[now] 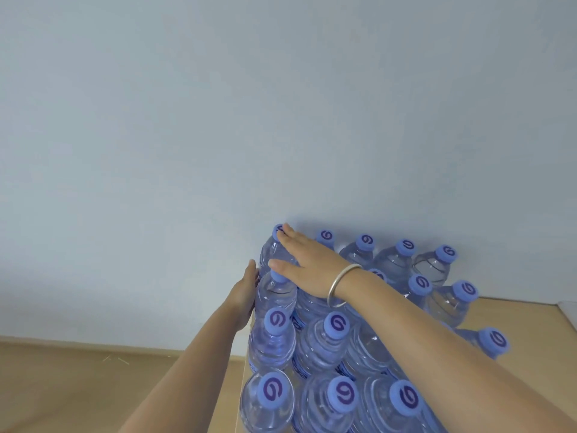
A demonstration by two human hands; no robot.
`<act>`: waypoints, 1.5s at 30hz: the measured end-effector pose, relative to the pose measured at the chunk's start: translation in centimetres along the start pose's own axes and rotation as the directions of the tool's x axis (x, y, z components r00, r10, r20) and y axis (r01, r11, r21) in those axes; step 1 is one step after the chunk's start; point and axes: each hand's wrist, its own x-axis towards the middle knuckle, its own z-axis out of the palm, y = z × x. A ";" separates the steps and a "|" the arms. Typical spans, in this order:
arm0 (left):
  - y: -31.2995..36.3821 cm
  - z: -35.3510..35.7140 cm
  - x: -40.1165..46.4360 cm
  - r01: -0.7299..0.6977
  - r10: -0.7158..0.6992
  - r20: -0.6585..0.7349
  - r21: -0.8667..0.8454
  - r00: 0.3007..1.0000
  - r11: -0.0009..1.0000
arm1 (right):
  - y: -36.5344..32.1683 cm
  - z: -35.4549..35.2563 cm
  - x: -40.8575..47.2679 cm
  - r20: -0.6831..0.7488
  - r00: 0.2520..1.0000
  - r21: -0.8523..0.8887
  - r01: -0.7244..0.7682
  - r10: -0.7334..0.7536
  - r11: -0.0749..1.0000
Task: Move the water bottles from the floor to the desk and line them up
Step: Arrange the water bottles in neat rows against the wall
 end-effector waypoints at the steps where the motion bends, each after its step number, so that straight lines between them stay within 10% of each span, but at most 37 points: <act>1: -0.2 -0.4 0.2 0.002 -0.001 0.024 -0.022 1.000 1.000 | -0.1 -0.1 -0.1 0.007 1.000 0.013 -0.005 0.005 1.000; 12: -2.7 2.3 -14.3 -0.352 0.346 -0.155 -0.010 0.925 0.936 | -0.2 -1.1 -13.3 -0.022 0.988 -0.161 -0.153 0.151 0.975; 15: -3.6 2.2 -19.1 -0.457 0.459 -0.026 0.048 0.888 0.888 | -0.5 0.6 -20.9 -0.104 0.975 0.105 -0.187 0.198 0.977; 18: -7.0 3.0 -23.0 -0.600 0.600 0.116 0.328 0.792 0.729 | 0.9 5.2 -27.1 -0.505 0.817 0.424 -0.046 0.279 0.904; 25: -17.5 6.7 -23.3 -0.442 0.587 -0.340 0.415 0.735 0.795 | 9.5 20.7 -32.8 -0.585 0.493 0.681 -0.131 0.643 0.720; 30: -18.3 10.2 -22.8 -0.274 0.469 -0.550 0.401 0.691 0.874 | 10.8 23.5 -30.7 -0.461 0.576 0.777 -0.105 0.675 0.620; 35: -18.5 11.8 -22.4 -0.204 0.456 -0.620 0.435 0.639 0.877 | 10.7 24.5 -28.0 -0.474 0.427 0.800 -0.157 0.770 0.579; 40: -19.2 12.9 -22.7 -0.120 0.454 -0.669 0.482 0.589 0.868 | 10.7 25.3 -27.9 -0.413 0.458 0.818 -0.193 0.787 0.542; 45: -20.6 17.1 -23.1 -0.005 0.380 -0.655 0.498 0.653 0.867 | 10.9 25.5 -28.3 -0.444 0.462 0.797 -0.187 0.767 0.574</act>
